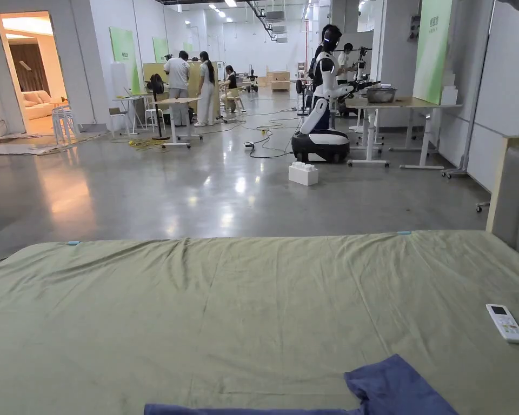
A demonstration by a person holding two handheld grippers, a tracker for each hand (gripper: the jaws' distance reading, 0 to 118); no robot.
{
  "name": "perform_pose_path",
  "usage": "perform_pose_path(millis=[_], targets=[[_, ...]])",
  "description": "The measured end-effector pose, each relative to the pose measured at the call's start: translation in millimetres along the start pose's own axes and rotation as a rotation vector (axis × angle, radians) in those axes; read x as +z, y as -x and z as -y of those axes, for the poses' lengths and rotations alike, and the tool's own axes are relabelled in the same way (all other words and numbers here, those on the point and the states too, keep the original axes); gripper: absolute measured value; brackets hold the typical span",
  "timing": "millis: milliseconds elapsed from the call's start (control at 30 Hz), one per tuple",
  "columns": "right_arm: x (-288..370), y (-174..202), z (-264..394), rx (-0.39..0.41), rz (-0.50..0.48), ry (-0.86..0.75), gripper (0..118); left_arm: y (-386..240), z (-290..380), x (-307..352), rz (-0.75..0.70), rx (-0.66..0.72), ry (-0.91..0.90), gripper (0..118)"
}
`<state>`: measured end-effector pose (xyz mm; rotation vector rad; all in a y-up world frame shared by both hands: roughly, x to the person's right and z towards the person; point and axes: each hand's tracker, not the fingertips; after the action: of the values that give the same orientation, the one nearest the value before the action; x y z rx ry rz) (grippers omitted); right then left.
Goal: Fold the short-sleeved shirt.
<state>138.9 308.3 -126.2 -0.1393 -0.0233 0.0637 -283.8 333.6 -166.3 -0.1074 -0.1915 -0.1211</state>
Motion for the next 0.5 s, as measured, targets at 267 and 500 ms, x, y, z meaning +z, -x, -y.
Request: perform_pose_path(millis=[267,500], targets=[[-10.4,-3.6,8.0,-0.033,-0.02,0.039,0,23.1,14.2,-71.3,0.039,0.058,0.169,0],[-27.3,-7.4,36.0,-0.088,-0.002,0.163,0,61.5,70.0,-225.5,0.198,0.123,0.489,73]])
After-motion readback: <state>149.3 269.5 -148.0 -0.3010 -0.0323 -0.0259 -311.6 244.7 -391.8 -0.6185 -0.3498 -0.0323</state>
